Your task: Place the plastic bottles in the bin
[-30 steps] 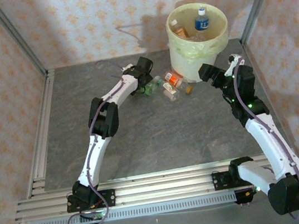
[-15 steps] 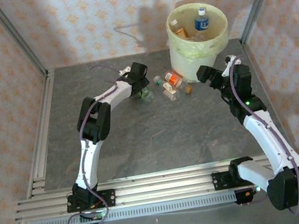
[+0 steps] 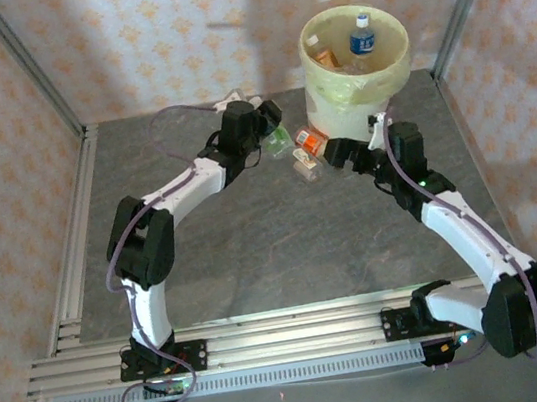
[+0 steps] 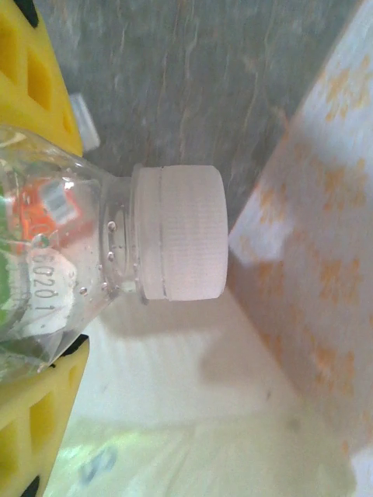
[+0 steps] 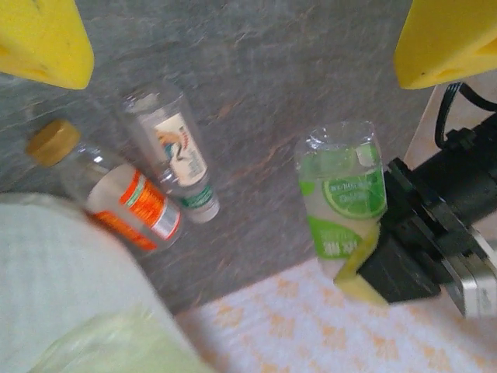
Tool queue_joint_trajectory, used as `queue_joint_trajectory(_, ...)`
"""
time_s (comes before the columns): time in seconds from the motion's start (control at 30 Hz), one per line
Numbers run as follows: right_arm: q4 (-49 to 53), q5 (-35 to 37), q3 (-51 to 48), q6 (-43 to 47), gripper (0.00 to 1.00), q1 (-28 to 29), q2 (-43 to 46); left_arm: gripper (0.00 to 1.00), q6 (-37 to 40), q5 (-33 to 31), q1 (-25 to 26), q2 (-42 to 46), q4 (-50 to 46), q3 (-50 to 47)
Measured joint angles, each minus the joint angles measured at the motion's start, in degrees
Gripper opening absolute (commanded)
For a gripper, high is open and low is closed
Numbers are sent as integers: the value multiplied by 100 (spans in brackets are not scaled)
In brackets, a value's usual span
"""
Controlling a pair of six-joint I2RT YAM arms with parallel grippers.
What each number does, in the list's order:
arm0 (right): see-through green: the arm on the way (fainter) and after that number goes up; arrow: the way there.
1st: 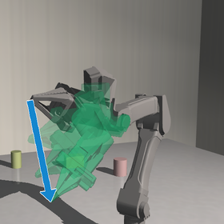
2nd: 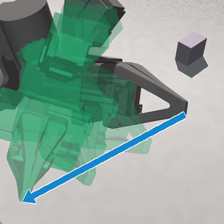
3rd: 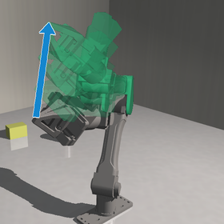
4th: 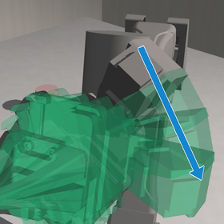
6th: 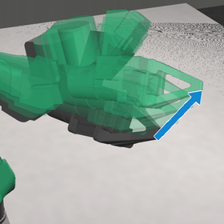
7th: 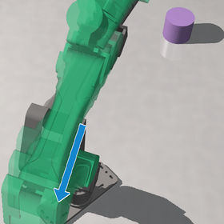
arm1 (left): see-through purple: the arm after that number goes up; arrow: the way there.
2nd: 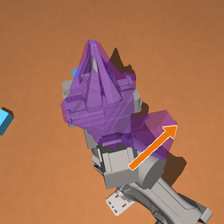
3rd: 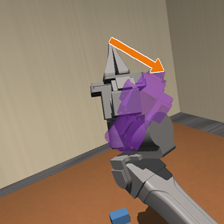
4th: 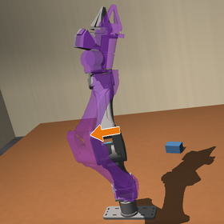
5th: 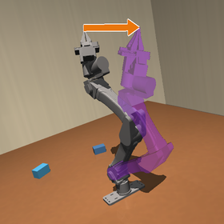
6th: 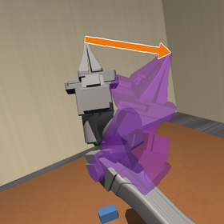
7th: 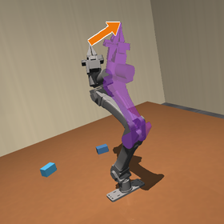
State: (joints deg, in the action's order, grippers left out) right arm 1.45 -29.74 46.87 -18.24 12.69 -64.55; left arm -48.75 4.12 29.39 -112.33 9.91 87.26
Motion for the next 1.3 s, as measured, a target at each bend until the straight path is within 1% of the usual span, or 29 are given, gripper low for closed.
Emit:
queue_joint_trajectory(0.23,-243,-796,175,-24,99,310,-481,59,374,20,560,511,52,-234)
queue_joint_trajectory(0.33,-417,-1080,192,81,99,483,-584,60,435,92,688,680,55,-234)
queue_joint_trajectory(0.43,-501,-1117,216,179,99,669,-658,60,428,136,699,780,66,-258)
queue_joint_trajectory(0.53,-691,-1110,275,155,99,726,-778,60,409,146,699,876,68,-374)
queue_joint_trajectory(0.7,-1084,-1126,341,111,96,772,-1027,60,387,149,728,911,61,-446)
queue_joint_trajectory(0.77,-1178,-1126,350,129,92,839,-1088,61,387,153,741,911,61,-448)
queue_joint_trajectory(0.83,-1237,-1119,378,190,84,909,-1141,61,385,157,776,911,61,-448)
queue_joint_trajectory(0.93,-1364,-1073,400,258,67,957,-1193,61,382,190,776,911,61,-450)
queue_joint_trajectory(1.0,-1447,-1016,400,260,60,966,-1198,61,376,190,776,914,63,-450)
queue_joint_trajectory(1.17,-1521,-946,400,271,51,979,-1178,62,374,188,776,968,63,-450)
queue_joint_trajectory(1.3,-1497,-911,398,310,48,979,-1143,65,374,197,776,975,63,-450)
